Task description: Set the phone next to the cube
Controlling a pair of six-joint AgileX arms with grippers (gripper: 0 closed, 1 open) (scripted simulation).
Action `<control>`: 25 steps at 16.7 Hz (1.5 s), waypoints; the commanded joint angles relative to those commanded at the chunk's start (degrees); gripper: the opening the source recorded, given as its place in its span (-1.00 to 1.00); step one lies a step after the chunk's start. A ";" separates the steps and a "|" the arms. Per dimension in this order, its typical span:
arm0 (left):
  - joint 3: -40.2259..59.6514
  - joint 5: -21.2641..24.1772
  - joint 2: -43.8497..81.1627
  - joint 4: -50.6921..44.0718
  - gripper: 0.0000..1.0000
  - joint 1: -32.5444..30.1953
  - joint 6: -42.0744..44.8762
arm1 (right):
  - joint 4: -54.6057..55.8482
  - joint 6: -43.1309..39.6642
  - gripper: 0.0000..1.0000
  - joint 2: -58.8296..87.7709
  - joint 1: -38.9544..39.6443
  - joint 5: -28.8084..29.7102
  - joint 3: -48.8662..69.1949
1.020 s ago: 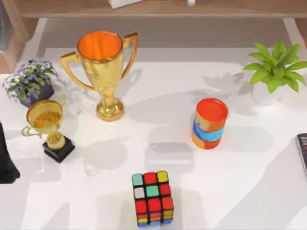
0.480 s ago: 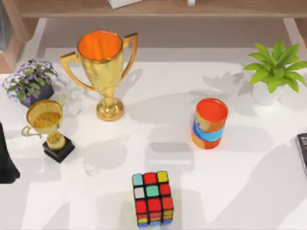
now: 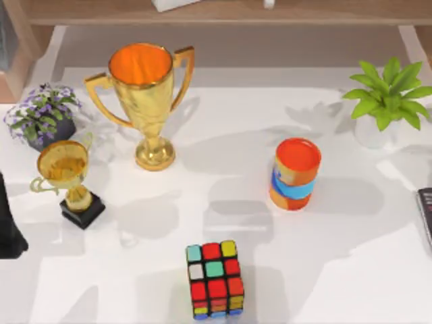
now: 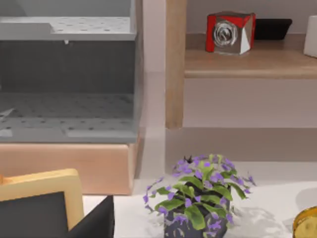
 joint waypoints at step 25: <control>0.00 0.00 0.00 0.00 1.00 0.00 0.00 | -6.90 77.25 -1.00 -7.85 53.91 1.25 -13.90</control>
